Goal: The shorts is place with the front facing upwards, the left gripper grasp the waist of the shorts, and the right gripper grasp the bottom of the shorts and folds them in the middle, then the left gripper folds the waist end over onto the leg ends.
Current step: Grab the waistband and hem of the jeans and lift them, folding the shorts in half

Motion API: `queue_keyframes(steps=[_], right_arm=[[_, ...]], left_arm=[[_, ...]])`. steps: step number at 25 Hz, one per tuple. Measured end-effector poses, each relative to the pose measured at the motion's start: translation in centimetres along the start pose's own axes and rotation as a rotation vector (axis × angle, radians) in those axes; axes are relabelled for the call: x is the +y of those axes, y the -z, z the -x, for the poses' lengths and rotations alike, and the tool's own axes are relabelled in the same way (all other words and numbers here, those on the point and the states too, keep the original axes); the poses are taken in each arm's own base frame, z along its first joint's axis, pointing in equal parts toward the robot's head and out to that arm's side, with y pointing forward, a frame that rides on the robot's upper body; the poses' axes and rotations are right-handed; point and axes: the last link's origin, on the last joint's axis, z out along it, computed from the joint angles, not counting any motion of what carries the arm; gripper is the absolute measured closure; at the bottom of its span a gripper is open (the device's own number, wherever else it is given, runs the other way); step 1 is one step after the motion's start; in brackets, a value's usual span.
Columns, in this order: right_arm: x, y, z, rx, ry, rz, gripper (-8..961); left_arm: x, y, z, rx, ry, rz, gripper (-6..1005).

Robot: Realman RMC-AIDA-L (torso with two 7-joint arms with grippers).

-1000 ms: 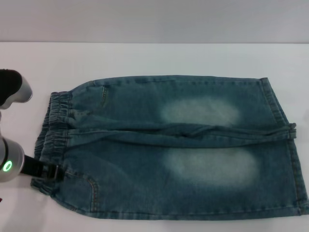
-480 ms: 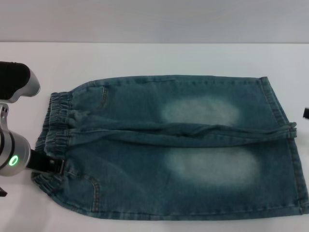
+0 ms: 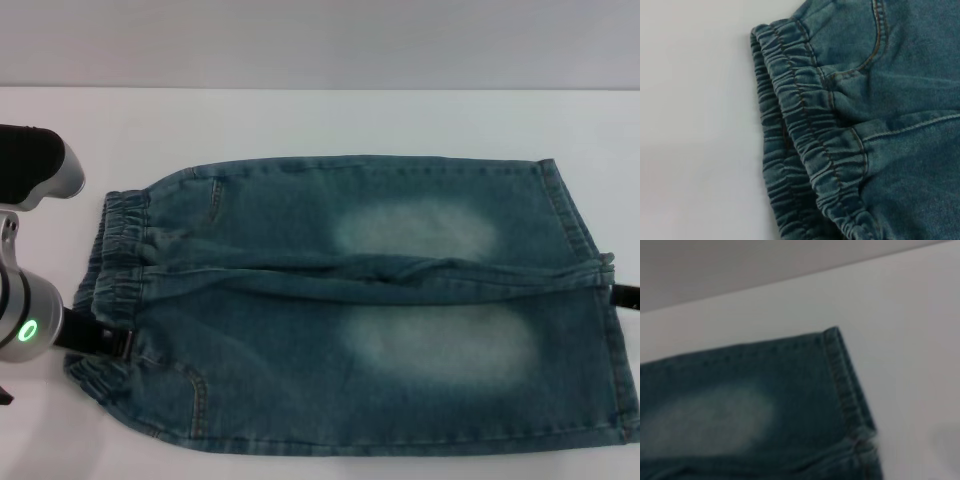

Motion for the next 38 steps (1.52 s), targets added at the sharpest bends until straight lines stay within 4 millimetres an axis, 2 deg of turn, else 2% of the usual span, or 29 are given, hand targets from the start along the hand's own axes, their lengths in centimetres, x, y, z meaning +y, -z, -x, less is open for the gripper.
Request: queue_keyframes(steps=[5,17,25,38], right_arm=[[0.4,0.0,-0.9,0.042,0.002,0.007,264],[-0.4,-0.8,-3.6,0.183,-0.012,-0.024,272],[-0.2,-1.4,-4.3,0.21,-0.011,-0.018,278],[0.2,-1.5,-4.2,0.208,0.001,-0.006,287]], left_arm=[[-0.1,-0.1,0.1,-0.007,-0.007,-0.003,952],[0.1,0.1,-0.6,0.005,-0.021,-0.004,947],[0.4,0.0,-1.1,0.004,-0.032,-0.003,944],[0.7,-0.2,-1.2,0.005,-0.037,0.004,939]])
